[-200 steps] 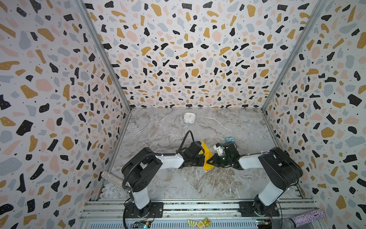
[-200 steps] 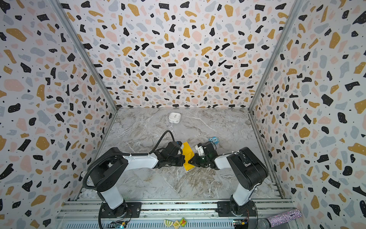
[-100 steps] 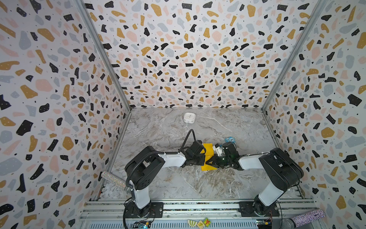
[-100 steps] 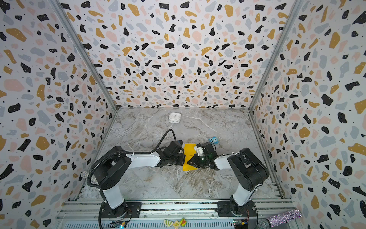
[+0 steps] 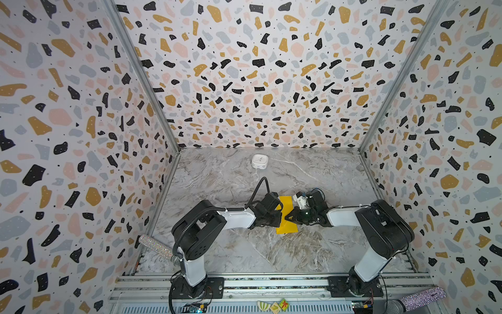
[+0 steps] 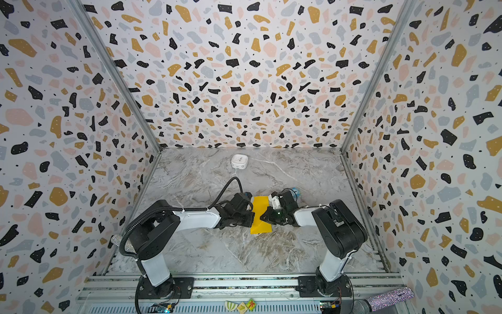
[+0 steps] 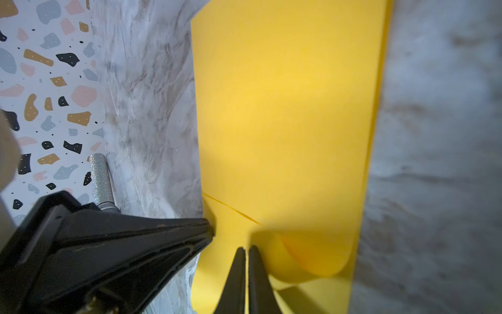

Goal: Fold a paper plane with a square sheet of paper (pick it up from the middle)

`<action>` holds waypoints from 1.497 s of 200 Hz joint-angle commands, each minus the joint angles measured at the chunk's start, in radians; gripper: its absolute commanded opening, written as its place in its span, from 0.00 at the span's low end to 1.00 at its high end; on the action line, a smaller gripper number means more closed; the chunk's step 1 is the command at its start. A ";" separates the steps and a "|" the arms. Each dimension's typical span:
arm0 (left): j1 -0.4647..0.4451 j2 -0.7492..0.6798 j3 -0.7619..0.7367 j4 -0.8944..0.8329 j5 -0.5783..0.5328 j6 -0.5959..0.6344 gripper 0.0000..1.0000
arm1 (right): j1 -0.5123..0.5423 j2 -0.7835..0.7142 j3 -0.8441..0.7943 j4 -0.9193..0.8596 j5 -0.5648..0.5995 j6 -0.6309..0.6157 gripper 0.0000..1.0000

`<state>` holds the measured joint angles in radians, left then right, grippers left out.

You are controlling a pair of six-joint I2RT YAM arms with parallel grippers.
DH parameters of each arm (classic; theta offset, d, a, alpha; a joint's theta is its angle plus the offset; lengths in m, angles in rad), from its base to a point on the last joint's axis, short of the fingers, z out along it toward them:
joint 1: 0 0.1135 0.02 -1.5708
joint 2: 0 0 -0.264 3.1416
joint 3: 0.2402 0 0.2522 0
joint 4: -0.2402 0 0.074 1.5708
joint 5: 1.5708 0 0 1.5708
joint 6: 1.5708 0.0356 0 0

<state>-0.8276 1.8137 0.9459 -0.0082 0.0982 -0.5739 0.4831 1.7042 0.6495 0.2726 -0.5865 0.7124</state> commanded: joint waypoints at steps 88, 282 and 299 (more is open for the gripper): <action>-0.062 -0.048 0.056 -0.058 0.037 -0.013 0.00 | -0.006 -0.005 -0.087 0.009 0.069 0.048 0.06; -0.151 0.015 -0.022 -0.219 -0.135 0.064 0.00 | -0.032 -0.024 -0.091 0.068 -0.015 -0.017 0.06; -0.150 0.015 -0.033 -0.207 -0.135 0.060 0.00 | -0.032 -0.060 -0.077 0.077 -0.077 -0.088 0.06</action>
<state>-0.9722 1.8038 0.9707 -0.1139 -0.0254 -0.5293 0.4625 1.6928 0.5819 0.3820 -0.6132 0.7258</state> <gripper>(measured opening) 0.047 0.060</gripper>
